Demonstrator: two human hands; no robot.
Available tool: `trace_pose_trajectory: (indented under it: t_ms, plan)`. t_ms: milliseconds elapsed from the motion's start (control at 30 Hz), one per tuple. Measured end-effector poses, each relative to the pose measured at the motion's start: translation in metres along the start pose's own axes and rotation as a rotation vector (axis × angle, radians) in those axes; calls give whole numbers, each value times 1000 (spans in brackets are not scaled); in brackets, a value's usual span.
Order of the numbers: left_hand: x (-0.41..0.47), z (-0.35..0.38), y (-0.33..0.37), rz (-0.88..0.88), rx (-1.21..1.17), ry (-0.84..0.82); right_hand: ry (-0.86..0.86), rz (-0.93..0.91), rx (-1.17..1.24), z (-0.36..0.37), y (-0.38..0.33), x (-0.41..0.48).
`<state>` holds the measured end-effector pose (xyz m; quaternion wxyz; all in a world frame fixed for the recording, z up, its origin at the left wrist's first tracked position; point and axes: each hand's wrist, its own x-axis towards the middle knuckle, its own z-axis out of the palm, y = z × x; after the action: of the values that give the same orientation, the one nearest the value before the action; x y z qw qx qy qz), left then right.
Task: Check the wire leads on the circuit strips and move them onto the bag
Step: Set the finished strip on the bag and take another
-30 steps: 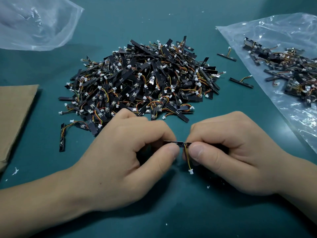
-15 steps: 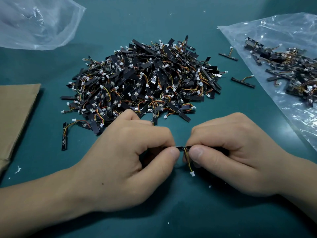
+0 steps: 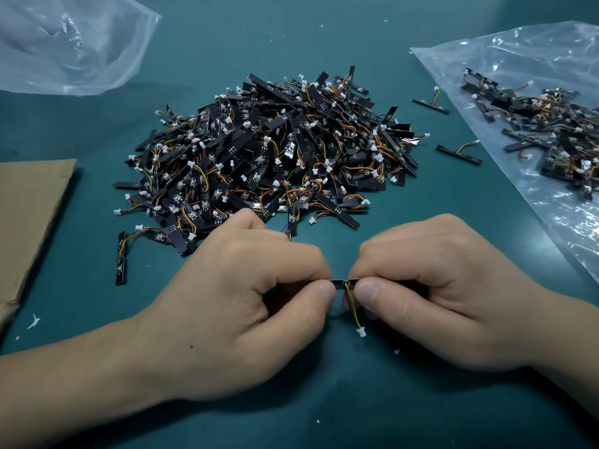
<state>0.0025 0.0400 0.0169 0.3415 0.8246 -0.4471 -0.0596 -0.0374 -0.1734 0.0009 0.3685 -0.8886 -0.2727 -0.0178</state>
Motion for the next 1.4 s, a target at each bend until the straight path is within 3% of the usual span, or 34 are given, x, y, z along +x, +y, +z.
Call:
trace_pose_trajectory:
  t_ms: [333,867,1233,1400]
  plan:
    - [-2,2,0,-36,-59,61,0,0,3,0,-1,0]
    - [6,-5,8,-11,-2,-27,-9,-4,3,-2,0,0]
    - [0,0,1,-22,-126,86,4,5,-3,-1,1,0]
    - [6,-5,6,4,-4,25,13,9,-8,0,0,0]
